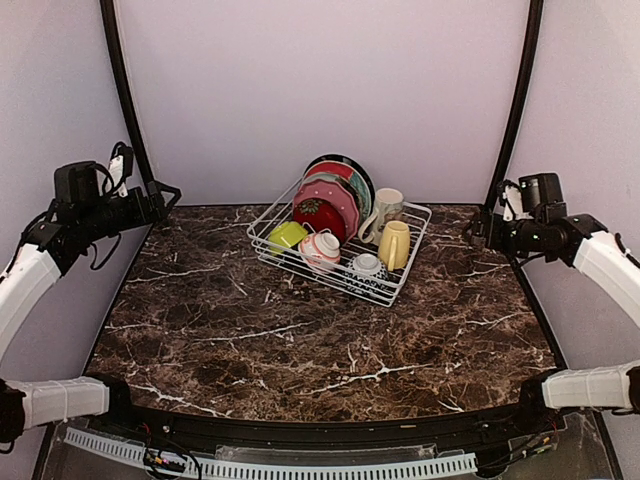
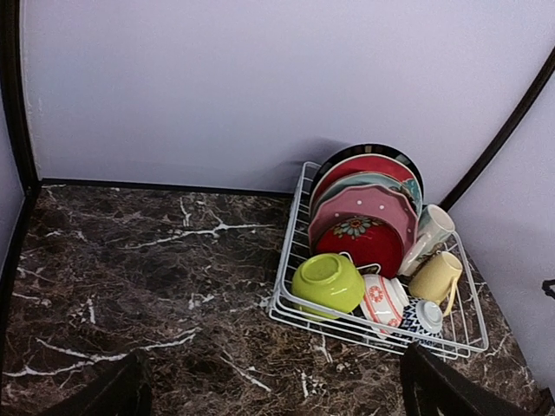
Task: Unload the mixed dishes from the dish rack
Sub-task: Grab the cup from the dish rack.
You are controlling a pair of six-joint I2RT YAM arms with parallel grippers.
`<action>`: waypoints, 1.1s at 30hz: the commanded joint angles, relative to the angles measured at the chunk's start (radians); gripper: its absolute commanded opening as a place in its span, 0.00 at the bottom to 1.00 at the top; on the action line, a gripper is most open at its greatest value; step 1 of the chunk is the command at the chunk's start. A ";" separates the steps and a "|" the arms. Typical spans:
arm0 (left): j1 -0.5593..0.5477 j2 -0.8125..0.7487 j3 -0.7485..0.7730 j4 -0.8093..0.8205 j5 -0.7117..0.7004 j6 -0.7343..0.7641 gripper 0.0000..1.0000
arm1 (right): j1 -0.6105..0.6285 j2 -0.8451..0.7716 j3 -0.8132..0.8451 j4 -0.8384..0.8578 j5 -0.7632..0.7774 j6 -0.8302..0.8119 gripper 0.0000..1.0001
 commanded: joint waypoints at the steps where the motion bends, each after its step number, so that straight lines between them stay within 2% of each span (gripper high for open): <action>1: -0.004 0.112 0.108 -0.018 0.220 -0.056 0.99 | 0.026 0.116 0.080 -0.008 -0.107 -0.009 0.99; 5: -0.048 0.247 0.224 -0.054 0.252 -0.073 0.99 | 0.107 0.248 0.169 -0.024 0.004 0.063 0.99; 11: -0.165 0.417 0.368 -0.137 0.171 0.000 0.99 | 0.231 0.424 0.341 -0.052 0.112 0.150 0.99; 15: -0.194 0.438 0.323 -0.100 0.161 0.049 0.99 | 0.311 0.517 0.448 -0.056 0.149 0.156 0.98; 19: -0.196 0.423 0.260 -0.073 0.150 0.089 0.99 | 0.356 0.658 0.559 -0.095 0.141 0.151 0.89; 22: -0.196 0.411 0.220 -0.071 0.142 0.098 0.99 | 0.378 0.750 0.624 -0.136 0.168 0.175 0.86; 26: -0.196 0.395 0.193 -0.054 0.163 0.094 0.99 | 0.388 0.827 0.658 -0.163 0.200 0.225 0.79; 31: -0.196 0.390 0.190 -0.057 0.169 0.092 0.99 | 0.398 0.876 0.654 -0.162 0.223 0.258 0.77; 33: -0.196 0.392 0.191 -0.057 0.179 0.087 0.99 | 0.398 0.901 0.666 -0.156 0.224 0.263 0.69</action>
